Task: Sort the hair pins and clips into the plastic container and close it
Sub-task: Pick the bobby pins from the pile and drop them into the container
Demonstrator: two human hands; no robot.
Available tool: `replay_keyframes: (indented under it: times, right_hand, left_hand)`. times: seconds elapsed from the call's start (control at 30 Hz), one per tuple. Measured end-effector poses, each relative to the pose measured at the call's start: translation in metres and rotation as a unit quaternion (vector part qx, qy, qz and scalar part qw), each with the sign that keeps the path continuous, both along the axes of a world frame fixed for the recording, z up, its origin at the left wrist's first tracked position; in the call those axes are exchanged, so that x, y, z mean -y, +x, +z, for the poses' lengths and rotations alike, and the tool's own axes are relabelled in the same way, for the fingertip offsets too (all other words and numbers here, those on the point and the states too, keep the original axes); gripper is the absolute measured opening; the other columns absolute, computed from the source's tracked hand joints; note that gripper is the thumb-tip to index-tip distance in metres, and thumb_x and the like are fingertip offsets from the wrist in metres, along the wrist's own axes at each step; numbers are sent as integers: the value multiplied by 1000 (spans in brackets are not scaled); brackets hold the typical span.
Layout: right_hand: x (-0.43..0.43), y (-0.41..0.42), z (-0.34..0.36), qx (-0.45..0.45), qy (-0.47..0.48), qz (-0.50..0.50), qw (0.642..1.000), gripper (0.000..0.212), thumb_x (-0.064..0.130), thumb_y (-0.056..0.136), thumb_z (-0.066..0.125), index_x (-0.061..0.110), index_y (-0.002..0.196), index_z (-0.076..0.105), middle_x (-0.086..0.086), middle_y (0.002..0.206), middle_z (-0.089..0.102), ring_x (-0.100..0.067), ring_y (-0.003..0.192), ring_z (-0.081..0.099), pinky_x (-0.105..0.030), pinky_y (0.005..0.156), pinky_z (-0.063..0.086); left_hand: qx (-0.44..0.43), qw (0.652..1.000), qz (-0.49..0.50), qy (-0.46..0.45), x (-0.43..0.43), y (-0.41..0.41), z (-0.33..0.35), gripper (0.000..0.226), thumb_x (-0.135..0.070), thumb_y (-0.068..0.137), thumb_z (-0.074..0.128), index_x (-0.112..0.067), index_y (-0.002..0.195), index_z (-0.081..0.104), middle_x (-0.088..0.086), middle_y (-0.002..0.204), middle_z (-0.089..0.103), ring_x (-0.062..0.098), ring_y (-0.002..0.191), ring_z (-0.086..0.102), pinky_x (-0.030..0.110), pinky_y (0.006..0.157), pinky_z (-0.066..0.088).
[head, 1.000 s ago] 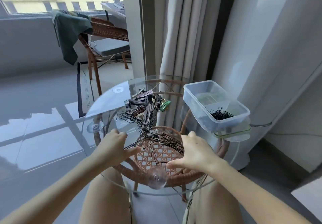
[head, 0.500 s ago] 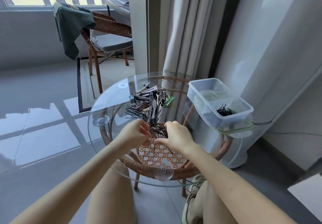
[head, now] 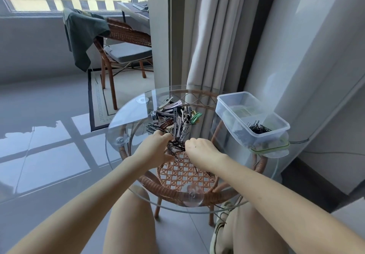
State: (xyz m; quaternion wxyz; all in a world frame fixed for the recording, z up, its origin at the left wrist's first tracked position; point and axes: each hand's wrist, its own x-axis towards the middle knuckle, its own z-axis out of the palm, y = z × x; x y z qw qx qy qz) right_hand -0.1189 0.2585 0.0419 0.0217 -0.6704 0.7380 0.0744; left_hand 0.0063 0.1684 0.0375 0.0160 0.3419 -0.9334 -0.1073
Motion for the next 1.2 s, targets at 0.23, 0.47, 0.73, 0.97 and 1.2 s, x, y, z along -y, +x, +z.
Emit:
replay_keyframes:
  times: [0.23, 0.47, 0.73, 0.97, 1.2]
  right_hand:
    - [-11, -15, 0, 82, -22, -5, 996, 13, 0, 93, 39, 12, 88, 38, -11, 94, 53, -29, 85, 54, -32, 66, 34]
    - [-37, -50, 53, 145, -89, -24, 985, 17, 19, 98, 38, 15, 82, 35, 3, 78, 42, -19, 72, 40, -27, 66, 27]
    - [-65, -134, 96, 88, -128, -99, 983, 18, 17, 97, 41, 11, 80, 40, -4, 78, 49, -28, 75, 46, -34, 64, 27]
    - [-79, -189, 80, 1, -23, -100, 995, 17, 18, 97, 42, 15, 82, 35, -2, 85, 51, -25, 79, 53, -33, 66, 33]
    - [-60, -201, 59, -13, 61, -31, 998, 7, 8, 91, 47, 7, 85, 50, -5, 87, 58, -21, 79, 56, -34, 68, 39]
  left_hand:
    - [-16, 999, -25, 31, -1, 7, -6, 71, -39, 76, 69, -15, 136, 41, 7, 129, 53, 23, 114, 53, 32, 97, 45]
    - [34, 994, -106, 14, -4, -12, 0, 73, -43, 77, 65, -20, 140, 35, 3, 126, 52, 18, 114, 48, 29, 98, 42]
    - [45, 985, -166, -6, -15, -37, 0, 69, -52, 76, 58, -35, 138, 33, 1, 122, 46, 12, 105, 40, 29, 95, 45]
    - [82, 978, -190, 11, -31, -52, 5, 77, -77, 69, 37, -38, 136, 35, 2, 131, 41, 19, 121, 36, 35, 96, 43]
    - [38, 977, -211, 15, -29, -54, 0, 37, -41, 82, 61, -34, 117, 54, -5, 122, 47, 14, 116, 39, 30, 100, 40]
